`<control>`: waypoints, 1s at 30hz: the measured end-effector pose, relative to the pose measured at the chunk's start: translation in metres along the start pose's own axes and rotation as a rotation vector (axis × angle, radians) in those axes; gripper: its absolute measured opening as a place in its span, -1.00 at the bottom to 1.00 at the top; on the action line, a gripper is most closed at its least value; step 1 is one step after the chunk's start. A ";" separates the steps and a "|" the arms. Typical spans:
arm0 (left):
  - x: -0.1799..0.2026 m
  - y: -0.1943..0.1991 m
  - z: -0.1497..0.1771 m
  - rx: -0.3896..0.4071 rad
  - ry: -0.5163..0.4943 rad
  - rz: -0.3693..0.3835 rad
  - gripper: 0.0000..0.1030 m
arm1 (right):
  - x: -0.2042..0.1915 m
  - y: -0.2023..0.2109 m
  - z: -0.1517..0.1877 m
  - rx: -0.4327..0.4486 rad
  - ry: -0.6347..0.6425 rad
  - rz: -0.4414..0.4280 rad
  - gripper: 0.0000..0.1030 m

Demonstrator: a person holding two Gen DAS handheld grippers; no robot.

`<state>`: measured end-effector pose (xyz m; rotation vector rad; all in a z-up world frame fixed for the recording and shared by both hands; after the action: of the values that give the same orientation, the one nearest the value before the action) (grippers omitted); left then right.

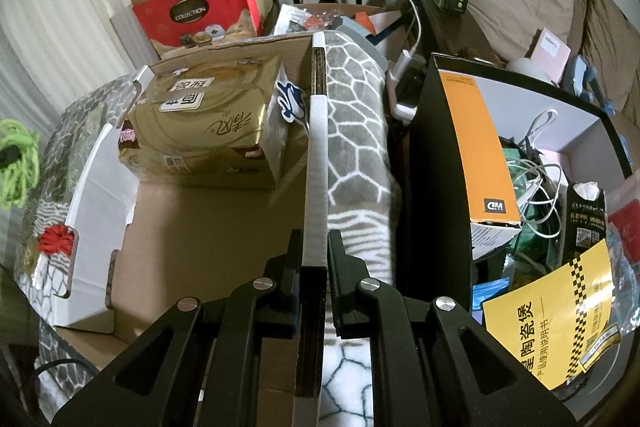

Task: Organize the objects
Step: 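Carry the green cable with the left tool into the box and release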

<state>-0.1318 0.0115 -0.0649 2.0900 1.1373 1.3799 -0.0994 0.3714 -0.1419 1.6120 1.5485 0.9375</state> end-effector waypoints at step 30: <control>0.126 -0.134 0.078 -0.315 -0.168 0.011 -0.67 | 0.000 0.000 -0.001 0.000 -0.003 -0.007 -0.80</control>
<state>-0.0945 0.1999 -0.1186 1.9441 0.7855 1.2673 -0.1000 0.3712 -0.1414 1.6063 1.5514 0.9301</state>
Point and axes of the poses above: each gripper's, at about its wrist camera, not at the fingertips, and y roughly against the way its jaws point, x to its right, z to its underside, the point moved 7 cm from there along -y, roughly the way its jaws point, and after that the axes turned 7 degrees about z, right-handed, at the moved point
